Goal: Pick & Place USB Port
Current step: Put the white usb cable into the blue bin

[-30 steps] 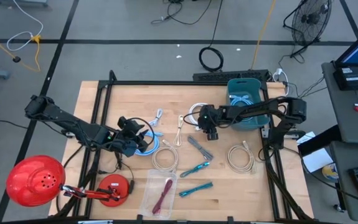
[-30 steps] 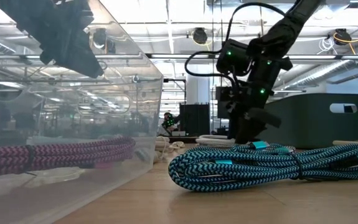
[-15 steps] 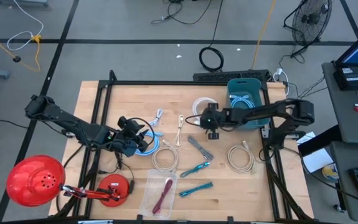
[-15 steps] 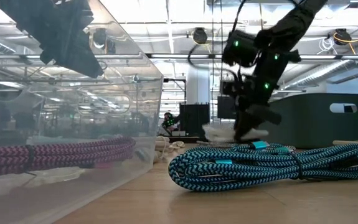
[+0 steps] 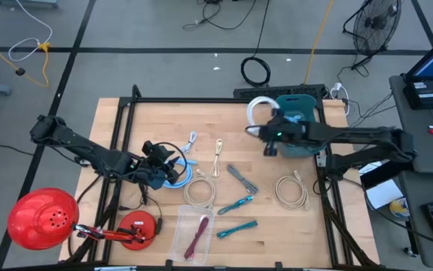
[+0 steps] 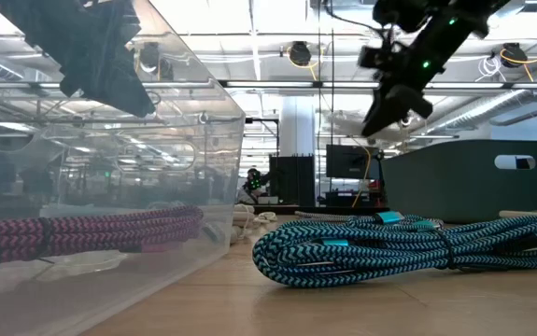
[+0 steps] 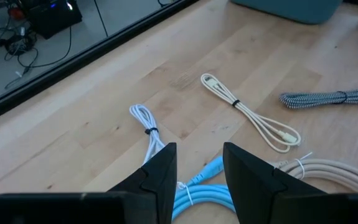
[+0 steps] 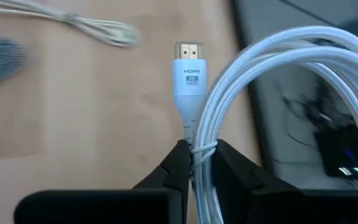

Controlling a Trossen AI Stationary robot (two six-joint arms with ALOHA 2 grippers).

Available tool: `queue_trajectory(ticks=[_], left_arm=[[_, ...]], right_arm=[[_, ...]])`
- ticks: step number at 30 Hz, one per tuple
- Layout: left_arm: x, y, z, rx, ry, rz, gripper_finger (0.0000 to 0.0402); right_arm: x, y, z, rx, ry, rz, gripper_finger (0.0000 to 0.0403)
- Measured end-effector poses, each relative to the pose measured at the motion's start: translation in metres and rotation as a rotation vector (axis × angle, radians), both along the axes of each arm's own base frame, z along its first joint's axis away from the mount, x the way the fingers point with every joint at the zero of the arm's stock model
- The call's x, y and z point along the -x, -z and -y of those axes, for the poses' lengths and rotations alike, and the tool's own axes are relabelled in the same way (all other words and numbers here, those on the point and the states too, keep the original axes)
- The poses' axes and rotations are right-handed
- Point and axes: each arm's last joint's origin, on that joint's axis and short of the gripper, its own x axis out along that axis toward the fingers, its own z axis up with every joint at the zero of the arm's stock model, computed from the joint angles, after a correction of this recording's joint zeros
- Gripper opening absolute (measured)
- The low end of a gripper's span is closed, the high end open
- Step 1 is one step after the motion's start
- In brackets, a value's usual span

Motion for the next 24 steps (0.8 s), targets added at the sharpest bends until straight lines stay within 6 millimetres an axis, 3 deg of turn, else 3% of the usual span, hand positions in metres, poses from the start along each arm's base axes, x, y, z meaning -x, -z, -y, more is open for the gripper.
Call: queue_trajectory(ticks=[6,10,18,24], left_arm=[[0.0,0.0,0.001,0.001,0.003,0.0,0.0131],[0.0,0.0,0.001,0.004,0.002,0.002,0.0131],[0.0,0.0,0.001,0.009,-0.001,0.006,0.0131],[0.0,0.0,0.001,0.013,0.002,0.003,0.0131]], right_arm=[[0.04,-0.029,0.004,0.048,0.143,0.088,0.0039],[0.061,-0.037,0.006,0.064,0.215,0.089,0.004],[0.083,-0.024,0.014,0.01,0.306,-0.094,0.0041],[0.089,-0.004,0.018,-0.091,0.268,-0.173,0.004]])
